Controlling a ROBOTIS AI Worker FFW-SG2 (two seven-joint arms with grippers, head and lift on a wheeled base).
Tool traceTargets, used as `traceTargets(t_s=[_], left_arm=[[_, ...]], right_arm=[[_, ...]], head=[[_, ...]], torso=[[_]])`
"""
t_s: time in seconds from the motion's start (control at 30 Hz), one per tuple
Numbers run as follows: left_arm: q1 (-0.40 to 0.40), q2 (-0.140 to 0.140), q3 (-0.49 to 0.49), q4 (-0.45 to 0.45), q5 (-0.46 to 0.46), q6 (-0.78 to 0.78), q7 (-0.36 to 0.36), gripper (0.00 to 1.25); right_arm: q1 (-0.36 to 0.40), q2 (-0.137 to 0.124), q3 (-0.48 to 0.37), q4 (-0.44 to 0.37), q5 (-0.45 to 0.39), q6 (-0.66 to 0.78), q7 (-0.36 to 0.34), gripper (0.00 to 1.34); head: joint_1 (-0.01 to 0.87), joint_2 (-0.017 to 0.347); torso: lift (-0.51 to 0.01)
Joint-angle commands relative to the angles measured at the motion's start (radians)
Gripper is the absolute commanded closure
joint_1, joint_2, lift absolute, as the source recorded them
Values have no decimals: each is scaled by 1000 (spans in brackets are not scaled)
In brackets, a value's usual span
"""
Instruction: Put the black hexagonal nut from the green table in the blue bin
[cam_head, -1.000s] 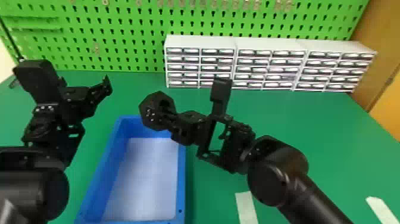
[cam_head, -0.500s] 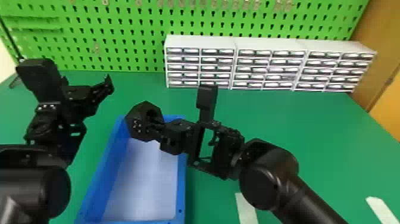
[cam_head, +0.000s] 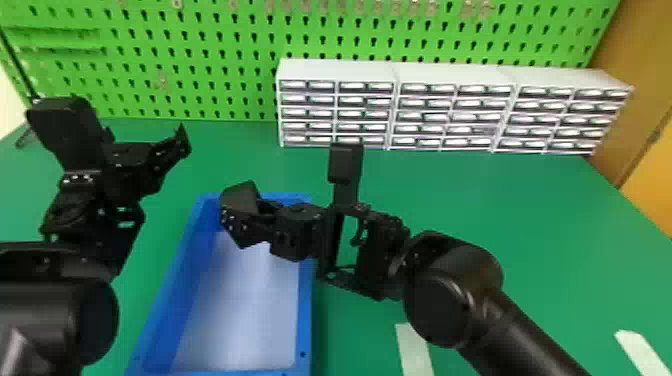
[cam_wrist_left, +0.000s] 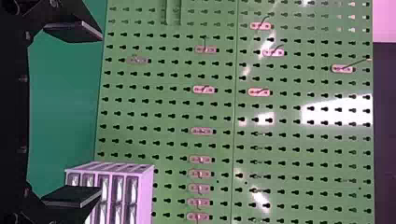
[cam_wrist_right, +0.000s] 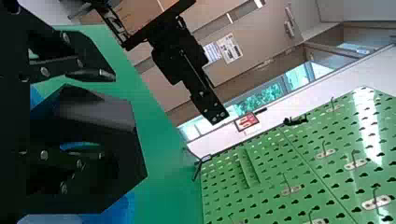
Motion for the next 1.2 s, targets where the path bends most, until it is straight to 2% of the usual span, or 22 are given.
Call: traceTargets(t_s=[0.0, 0.3, 0.47, 0.8, 1.17], left_arm=[[1, 1, 0, 0, 0, 0, 0, 125], [1, 1, 0, 0, 2, 0, 0, 125], [1, 1, 0, 0, 2, 0, 0, 125], [1, 1, 2, 0, 2, -2, 0, 125], [4, -1, 3, 0, 6, -6, 0, 125]], right_arm=[[-4, -5, 1, 0, -2, 12, 0, 406], [-8, -5, 3, 0, -5, 34, -5, 383], [-16, -6, 1, 8, -54, 109, -48, 383], [-14, -8, 0, 5, -45, 92, -48, 421], [1, 3, -39, 0, -17, 91, -46, 440]], head=[[692, 8], [692, 8], [692, 8], [692, 8], [692, 8]], torso=[[-97], [-97], [-97], [-97], [-97]])
